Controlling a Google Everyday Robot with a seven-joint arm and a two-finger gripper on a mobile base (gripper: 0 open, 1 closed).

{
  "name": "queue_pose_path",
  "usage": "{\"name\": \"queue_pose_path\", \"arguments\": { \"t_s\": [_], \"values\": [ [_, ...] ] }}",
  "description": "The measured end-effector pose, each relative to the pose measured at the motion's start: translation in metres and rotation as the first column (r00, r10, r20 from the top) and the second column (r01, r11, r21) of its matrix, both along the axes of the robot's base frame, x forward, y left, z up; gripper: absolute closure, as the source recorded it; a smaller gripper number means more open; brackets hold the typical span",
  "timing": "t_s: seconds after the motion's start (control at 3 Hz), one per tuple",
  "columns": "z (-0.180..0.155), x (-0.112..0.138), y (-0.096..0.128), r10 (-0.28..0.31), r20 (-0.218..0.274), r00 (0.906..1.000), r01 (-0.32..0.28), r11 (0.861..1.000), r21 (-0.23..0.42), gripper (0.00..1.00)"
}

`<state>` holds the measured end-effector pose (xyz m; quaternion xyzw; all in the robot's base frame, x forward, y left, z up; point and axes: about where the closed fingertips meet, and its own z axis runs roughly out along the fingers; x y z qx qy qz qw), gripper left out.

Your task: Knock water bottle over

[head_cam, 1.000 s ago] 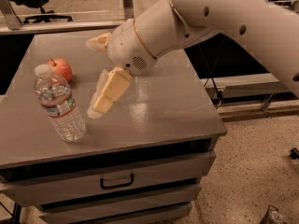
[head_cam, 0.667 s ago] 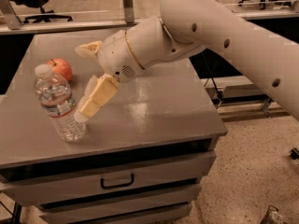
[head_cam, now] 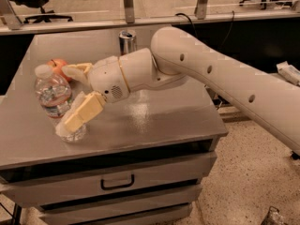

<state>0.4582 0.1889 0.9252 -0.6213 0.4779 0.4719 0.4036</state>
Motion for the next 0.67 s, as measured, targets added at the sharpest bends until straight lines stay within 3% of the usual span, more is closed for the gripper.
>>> {"name": "queue_pose_path", "arguments": {
  "t_s": [0.33, 0.67],
  "values": [
    [-0.0031, -0.0129, 0.0084, 0.034, -0.084, 0.9959, -0.027, 0.996, 0.081, 0.0],
    [-0.0053, -0.0207, 0.0096, 0.038, -0.113, 0.9929, -0.022, 0.99, 0.136, 0.16]
  ]
}}
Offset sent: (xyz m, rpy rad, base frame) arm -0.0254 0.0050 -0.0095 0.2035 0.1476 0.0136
